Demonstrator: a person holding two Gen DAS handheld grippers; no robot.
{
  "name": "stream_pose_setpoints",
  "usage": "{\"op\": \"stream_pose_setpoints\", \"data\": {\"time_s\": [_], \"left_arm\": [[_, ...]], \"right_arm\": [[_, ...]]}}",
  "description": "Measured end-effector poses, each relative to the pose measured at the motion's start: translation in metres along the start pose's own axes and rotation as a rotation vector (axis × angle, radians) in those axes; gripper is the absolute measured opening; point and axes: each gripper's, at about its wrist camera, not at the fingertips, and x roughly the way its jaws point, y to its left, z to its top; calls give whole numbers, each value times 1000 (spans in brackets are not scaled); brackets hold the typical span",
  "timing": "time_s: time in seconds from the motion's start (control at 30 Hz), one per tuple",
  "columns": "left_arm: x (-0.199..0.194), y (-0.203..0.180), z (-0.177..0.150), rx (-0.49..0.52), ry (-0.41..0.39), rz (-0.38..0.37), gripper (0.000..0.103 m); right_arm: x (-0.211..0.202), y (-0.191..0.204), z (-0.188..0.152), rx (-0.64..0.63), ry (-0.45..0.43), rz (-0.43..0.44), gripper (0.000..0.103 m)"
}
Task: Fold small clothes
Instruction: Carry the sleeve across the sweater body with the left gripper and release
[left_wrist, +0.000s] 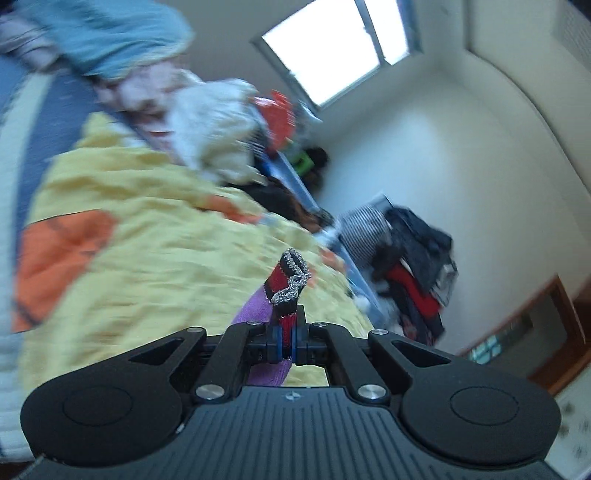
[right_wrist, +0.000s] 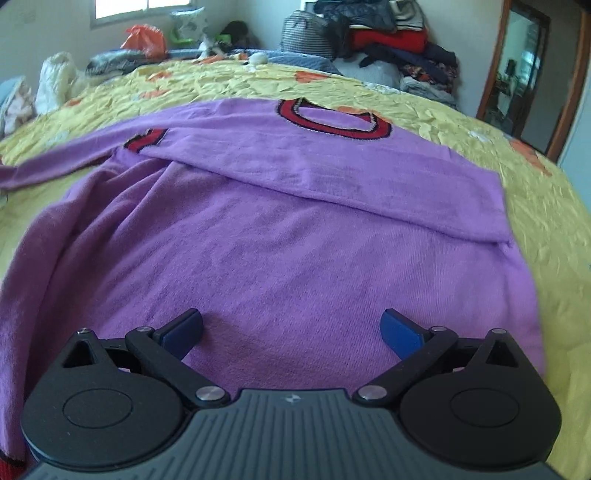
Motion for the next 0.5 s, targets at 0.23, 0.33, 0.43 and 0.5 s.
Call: {"op": "stream_pose_setpoints", "data": {"time_s": [0.23,0.33,0.43,0.5], "left_arm": [[41,-108,-51,179,134,-138,3],[63,-139,-79,244,197,-165,3],[89,-163,-111,307,257,-178,3],[107,-175,-133,327,306,-186,3]], "right_arm": [[-2,-2,-5,14,-31,7,103],[-2,-2,-6,15,-34,8,103],[-3,-2,-7,19,-37,6,103],[-3,-3,-7,22,-38,8,103]]}}
